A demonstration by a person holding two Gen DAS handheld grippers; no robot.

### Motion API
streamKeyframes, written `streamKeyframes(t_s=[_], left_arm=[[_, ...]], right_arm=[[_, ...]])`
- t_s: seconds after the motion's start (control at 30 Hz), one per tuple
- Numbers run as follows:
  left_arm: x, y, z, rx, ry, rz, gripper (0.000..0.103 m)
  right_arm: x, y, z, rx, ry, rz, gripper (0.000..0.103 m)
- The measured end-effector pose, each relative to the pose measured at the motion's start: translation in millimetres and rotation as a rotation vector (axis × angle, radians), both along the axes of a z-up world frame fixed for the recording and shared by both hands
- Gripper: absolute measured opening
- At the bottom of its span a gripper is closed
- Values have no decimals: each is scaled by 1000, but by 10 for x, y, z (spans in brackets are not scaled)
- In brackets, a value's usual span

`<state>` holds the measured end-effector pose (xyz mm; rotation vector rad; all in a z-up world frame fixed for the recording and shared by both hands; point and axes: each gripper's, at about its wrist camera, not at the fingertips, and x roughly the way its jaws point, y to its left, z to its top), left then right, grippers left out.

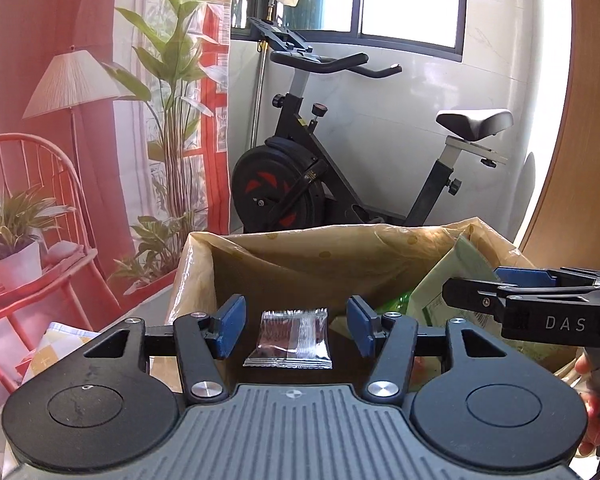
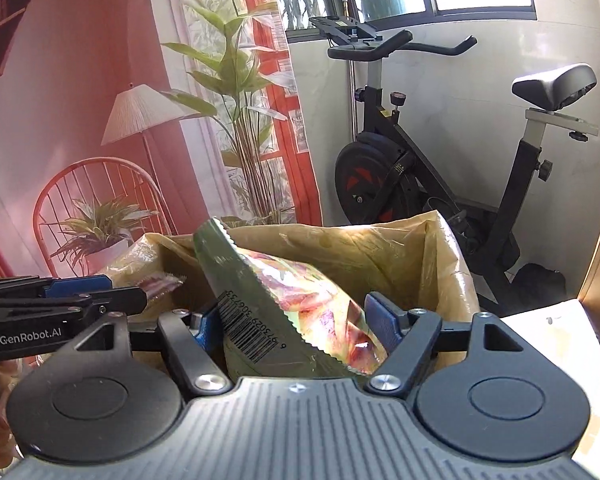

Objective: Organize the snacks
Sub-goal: 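Carry both snacks over the box and release them inside, then grasp the orange-striped bar with the left tool while the right tool grasps the yellow chip bag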

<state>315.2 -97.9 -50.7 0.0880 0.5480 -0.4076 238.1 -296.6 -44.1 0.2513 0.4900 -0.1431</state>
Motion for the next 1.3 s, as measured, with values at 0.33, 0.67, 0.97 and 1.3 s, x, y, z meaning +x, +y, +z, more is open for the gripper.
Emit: streamKeyframes(t_s=[0.33, 0.67, 0.97, 1.3], left_arm=[[-535, 452, 160, -37, -72, 47, 67], [-1303, 1237, -169, -87, -26, 168, 66], [-1546, 1577, -702, -98, 96, 212, 66], [-1645, 1621, -1121, -47, 188, 189, 66]], right_arm=[[-548, 73, 149, -10, -97, 66, 85], [-1348, 174, -187, -56, -75, 56, 84], [-1615, 299, -783, -68, 123, 25, 84], [-1688, 325, -1167, 7, 197, 7, 72]])
